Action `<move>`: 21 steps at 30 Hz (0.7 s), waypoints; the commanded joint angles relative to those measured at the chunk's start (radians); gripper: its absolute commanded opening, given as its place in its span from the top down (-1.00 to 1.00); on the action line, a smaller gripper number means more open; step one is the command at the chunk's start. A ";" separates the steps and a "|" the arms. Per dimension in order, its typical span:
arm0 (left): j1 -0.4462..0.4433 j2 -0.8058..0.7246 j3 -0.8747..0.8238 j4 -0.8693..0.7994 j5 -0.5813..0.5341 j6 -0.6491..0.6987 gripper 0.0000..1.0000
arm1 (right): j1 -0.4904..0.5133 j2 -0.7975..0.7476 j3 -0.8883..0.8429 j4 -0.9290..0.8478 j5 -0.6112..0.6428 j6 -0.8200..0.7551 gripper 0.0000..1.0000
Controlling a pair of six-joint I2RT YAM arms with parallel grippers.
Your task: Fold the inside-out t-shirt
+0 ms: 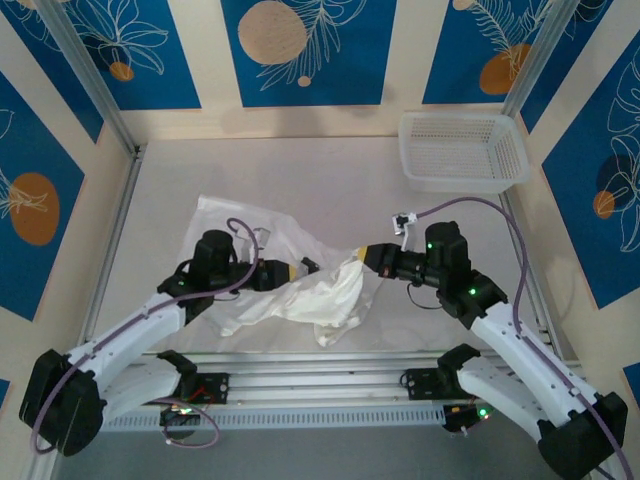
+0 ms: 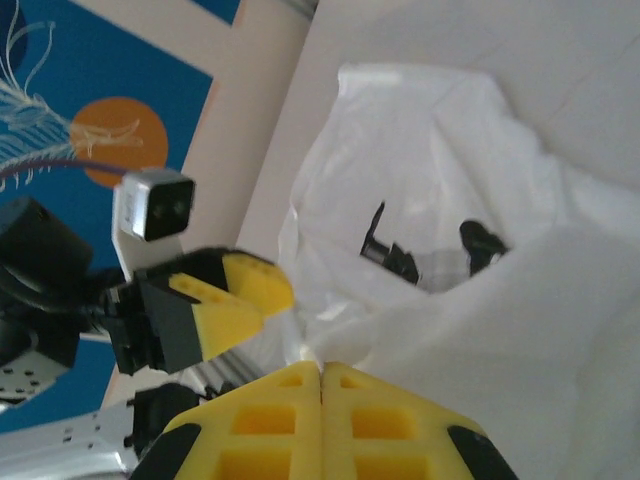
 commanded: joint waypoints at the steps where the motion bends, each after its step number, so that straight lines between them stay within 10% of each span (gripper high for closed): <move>1: -0.086 -0.067 0.100 -0.154 -0.142 0.142 -0.01 | 0.030 0.008 0.033 0.005 -0.039 -0.001 1.00; 7: -0.322 0.020 0.240 -0.280 -0.525 0.225 -0.14 | 0.096 0.051 0.065 0.011 -0.031 -0.028 1.00; 11: -0.357 0.172 0.304 -0.169 -0.399 0.272 -0.27 | 0.133 0.066 0.081 0.011 -0.019 -0.033 1.00; 21: -0.360 0.302 0.323 -0.118 -0.682 0.188 -0.16 | 0.153 0.049 0.098 -0.047 0.001 -0.056 1.00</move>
